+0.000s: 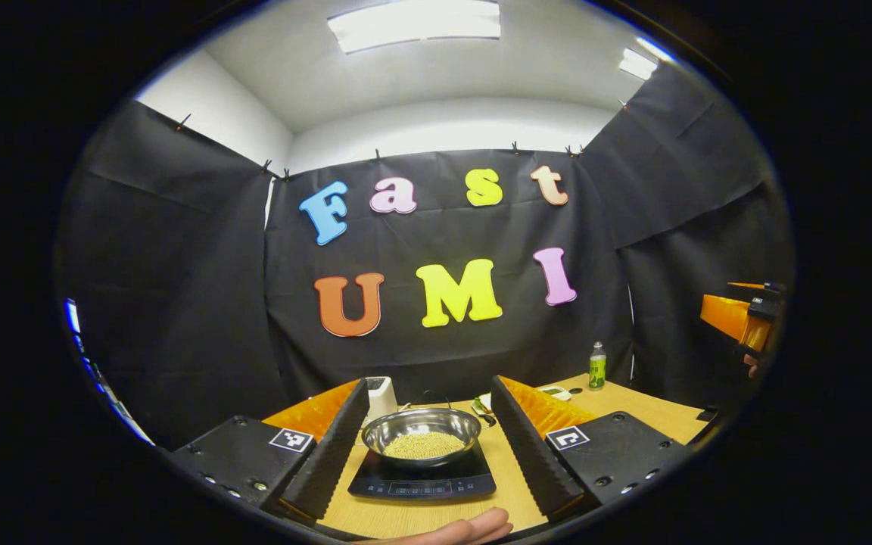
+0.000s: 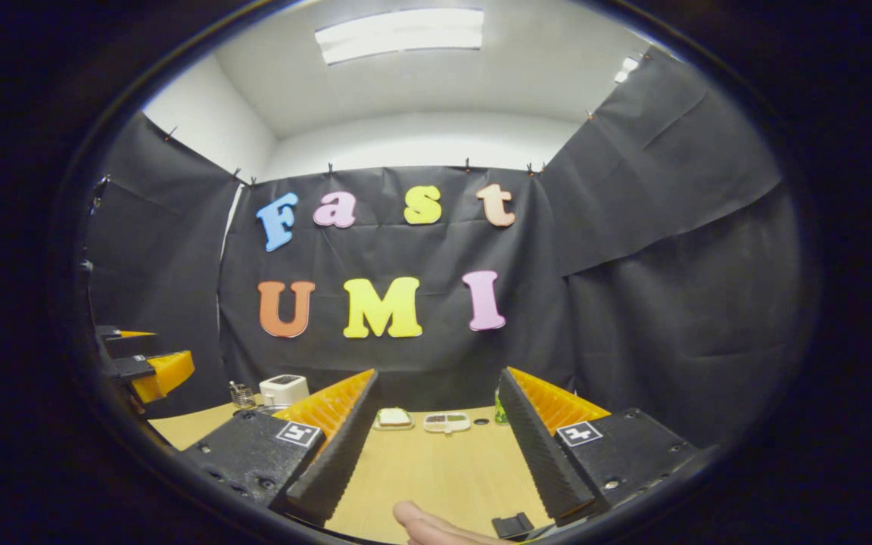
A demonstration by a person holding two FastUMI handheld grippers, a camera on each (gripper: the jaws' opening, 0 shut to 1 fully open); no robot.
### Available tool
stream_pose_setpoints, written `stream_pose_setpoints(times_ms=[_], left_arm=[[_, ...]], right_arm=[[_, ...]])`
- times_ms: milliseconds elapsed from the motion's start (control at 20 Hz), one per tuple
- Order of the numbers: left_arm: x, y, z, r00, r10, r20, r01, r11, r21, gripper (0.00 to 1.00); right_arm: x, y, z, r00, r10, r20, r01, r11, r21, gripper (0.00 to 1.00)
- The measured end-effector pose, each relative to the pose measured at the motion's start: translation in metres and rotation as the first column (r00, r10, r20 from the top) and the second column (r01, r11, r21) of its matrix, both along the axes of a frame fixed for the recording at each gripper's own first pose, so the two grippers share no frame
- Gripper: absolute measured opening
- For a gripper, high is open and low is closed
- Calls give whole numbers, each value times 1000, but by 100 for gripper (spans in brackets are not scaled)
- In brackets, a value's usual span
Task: First push the handle of the pot to place it horizontally, then grasp the pot with both hands and set it on the induction cooktop.
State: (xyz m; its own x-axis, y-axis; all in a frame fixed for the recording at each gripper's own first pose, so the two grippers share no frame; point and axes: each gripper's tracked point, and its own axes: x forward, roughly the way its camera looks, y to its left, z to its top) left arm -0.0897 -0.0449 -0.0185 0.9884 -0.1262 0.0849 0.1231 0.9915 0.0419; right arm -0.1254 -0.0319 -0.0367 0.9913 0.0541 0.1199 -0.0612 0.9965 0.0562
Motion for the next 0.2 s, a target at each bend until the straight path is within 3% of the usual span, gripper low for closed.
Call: stream_pose_setpoints(times_ms=[200], left_arm=[[0,-1,-1,1000,-2,-9,2,1000,-6,96]], right_arm=[[6,-2,-7,1000,0,-23,0,1000,4,96]])
